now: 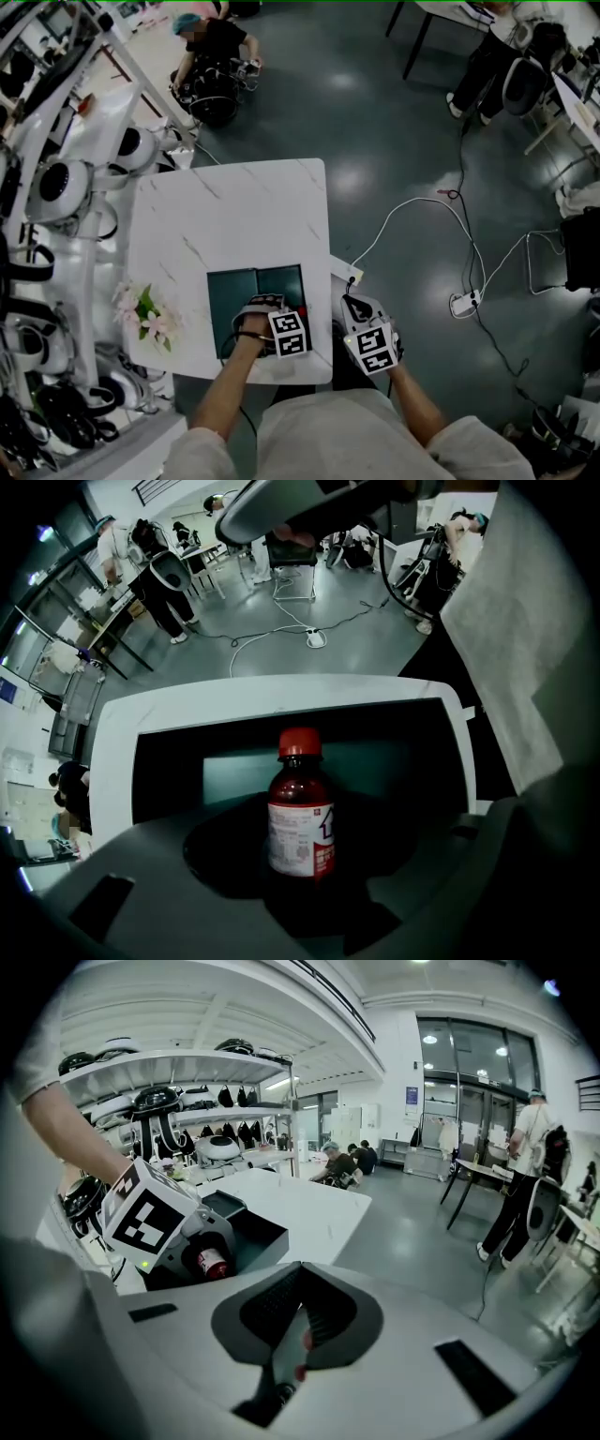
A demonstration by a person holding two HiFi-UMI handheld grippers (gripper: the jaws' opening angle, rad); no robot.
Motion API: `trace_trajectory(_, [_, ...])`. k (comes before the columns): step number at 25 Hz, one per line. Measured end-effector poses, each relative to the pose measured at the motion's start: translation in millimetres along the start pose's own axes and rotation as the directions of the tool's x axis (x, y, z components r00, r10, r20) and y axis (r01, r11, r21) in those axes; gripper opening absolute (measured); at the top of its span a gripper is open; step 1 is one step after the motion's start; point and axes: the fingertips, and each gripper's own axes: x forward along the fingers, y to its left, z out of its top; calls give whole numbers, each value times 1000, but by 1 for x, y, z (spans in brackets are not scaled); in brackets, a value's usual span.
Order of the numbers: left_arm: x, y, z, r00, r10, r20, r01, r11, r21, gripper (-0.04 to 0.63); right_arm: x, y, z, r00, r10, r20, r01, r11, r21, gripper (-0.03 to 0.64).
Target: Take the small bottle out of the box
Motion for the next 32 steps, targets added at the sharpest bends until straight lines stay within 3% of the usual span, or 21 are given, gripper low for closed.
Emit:
trace_trajectory(7, [-6, 1, 1, 1000, 7, 25, -6, 1000, -28, 230, -4, -4, -1, 1000, -9, 0, 9, 1000, 2, 21])
trace_trajectory(12, [-22, 10, -2, 996, 65, 65, -59, 995, -86, 230, -4, -5, 1, 1000, -10, 5, 10, 1000, 3, 21])
trace_trajectory(17, [-39, 17, -4, 981, 144, 129, -117, 973, -197, 230, -3, -2, 3, 1000, -4, 11, 4, 1000, -6, 21])
trace_trajectory(20, [-48, 22, -2, 963, 195, 186, -135, 947, -291, 230, -4, -1, 5, 1000, -1, 14, 1, 1000, -11, 21])
trace_trajectory(23, [-56, 27, -1, 935, 253, 248, -134, 901, -414, 230, -4, -1, 7, 1000, -1, 16, 1, 1000, -16, 21])
trace_trajectory(25, [-65, 34, -1, 905, 310, 293, -125, 849, -513, 230, -4, 0, 9, 1000, -1, 17, 1, 1000, -20, 21])
trace_trajectory(30, [-91, 48, -4, 798, 462, 387, -43, 684, -728, 230, -4, 4, 12, 1000, 9, 16, -9, 1000, -27, 21])
trace_trajectory(32, [-101, 51, -8, 748, 519, 413, 20, 605, -796, 230, -4, 5, 14, 1000, 18, 18, -17, 1000, -18, 21])
